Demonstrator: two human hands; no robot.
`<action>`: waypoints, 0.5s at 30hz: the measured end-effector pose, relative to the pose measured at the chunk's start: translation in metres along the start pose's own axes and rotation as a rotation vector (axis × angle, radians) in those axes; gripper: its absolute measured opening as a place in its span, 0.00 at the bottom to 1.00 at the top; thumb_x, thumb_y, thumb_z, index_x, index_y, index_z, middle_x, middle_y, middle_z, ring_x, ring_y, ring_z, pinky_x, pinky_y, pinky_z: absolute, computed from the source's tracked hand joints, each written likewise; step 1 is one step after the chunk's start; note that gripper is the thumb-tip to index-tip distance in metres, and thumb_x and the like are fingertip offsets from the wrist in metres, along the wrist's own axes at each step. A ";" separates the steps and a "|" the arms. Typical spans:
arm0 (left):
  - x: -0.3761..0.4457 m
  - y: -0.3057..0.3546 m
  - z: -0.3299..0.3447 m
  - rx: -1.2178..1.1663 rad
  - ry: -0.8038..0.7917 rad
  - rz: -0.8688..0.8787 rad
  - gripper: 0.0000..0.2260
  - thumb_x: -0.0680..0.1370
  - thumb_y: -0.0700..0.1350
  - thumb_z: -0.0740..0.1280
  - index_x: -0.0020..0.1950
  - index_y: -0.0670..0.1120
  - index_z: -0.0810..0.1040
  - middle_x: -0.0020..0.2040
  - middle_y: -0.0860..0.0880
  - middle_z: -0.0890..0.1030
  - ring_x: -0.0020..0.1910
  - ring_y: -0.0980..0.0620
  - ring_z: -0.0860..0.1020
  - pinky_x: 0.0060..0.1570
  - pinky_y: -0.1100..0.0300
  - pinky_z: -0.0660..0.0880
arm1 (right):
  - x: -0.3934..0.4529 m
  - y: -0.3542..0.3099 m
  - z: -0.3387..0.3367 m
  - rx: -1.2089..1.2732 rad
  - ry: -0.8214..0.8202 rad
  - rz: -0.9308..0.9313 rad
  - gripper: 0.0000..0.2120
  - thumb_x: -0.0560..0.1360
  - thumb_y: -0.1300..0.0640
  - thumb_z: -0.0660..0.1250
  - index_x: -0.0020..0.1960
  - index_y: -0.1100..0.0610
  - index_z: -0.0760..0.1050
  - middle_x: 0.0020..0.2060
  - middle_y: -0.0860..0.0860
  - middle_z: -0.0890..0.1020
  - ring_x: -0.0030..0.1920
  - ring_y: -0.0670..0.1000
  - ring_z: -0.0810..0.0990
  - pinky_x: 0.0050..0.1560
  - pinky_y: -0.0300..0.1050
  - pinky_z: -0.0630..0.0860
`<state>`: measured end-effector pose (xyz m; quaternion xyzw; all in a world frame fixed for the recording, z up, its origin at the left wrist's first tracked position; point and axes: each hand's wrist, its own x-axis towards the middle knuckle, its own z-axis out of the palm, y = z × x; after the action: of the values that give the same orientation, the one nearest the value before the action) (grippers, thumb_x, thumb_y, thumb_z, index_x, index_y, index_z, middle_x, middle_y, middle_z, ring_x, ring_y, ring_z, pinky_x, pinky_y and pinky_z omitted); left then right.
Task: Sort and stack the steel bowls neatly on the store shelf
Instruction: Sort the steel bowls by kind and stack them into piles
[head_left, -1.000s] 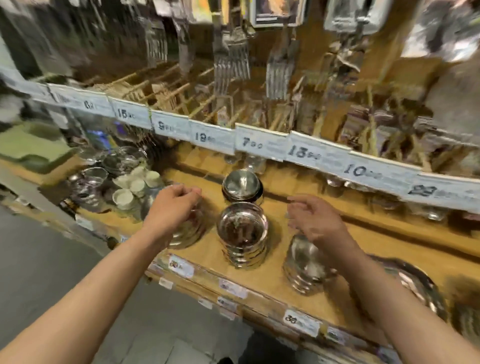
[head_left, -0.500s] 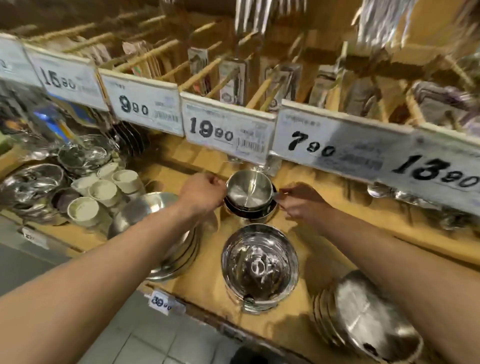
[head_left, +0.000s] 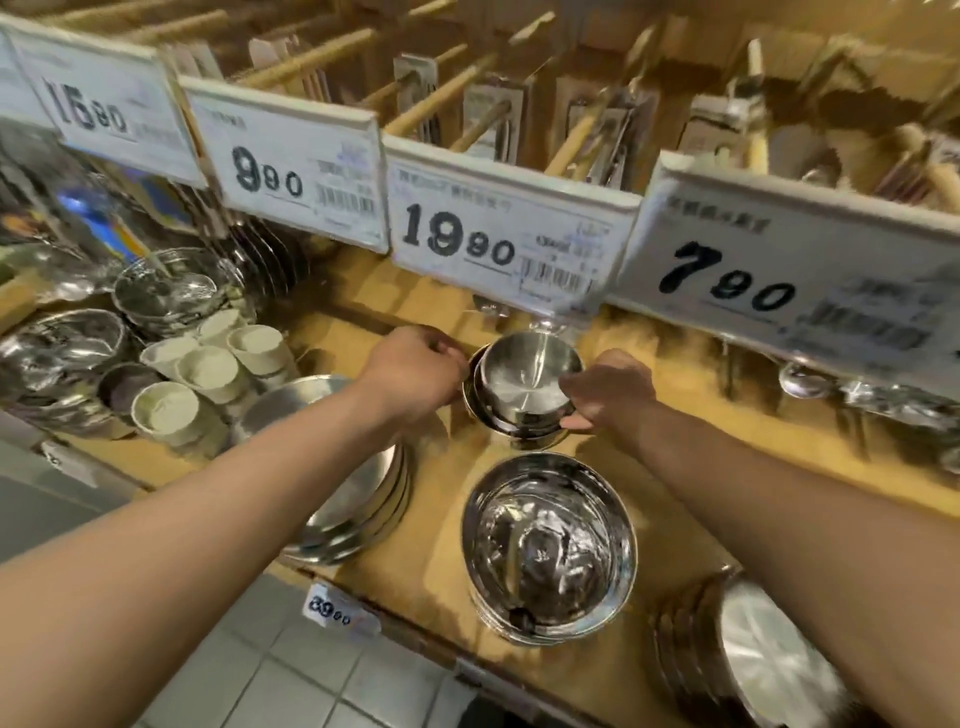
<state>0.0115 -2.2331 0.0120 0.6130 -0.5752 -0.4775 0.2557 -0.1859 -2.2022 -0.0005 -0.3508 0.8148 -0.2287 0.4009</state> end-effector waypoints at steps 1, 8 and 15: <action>0.001 0.001 0.001 0.022 -0.002 0.000 0.08 0.77 0.38 0.65 0.43 0.41 0.83 0.44 0.39 0.84 0.52 0.36 0.83 0.57 0.40 0.81 | -0.003 0.000 -0.004 0.032 0.008 0.008 0.10 0.80 0.63 0.66 0.40 0.57 0.72 0.19 0.41 0.78 0.26 0.42 0.81 0.49 0.43 0.84; 0.020 0.008 0.020 0.243 -0.035 -0.038 0.11 0.80 0.37 0.65 0.60 0.36 0.81 0.58 0.37 0.83 0.59 0.38 0.82 0.61 0.48 0.79 | -0.034 0.014 -0.042 0.205 0.057 -0.004 0.07 0.81 0.64 0.64 0.44 0.62 0.76 0.20 0.50 0.80 0.24 0.49 0.80 0.35 0.42 0.81; 0.039 0.006 0.043 0.760 -0.027 0.031 0.14 0.85 0.48 0.59 0.64 0.42 0.77 0.65 0.44 0.79 0.62 0.47 0.78 0.60 0.59 0.75 | -0.064 0.048 -0.085 0.292 0.133 0.004 0.04 0.77 0.59 0.70 0.44 0.56 0.78 0.28 0.51 0.85 0.32 0.53 0.85 0.50 0.50 0.85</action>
<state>-0.0337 -2.2614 -0.0114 0.6491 -0.7236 -0.2342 0.0099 -0.2465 -2.1151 0.0483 -0.2710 0.7984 -0.3667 0.3933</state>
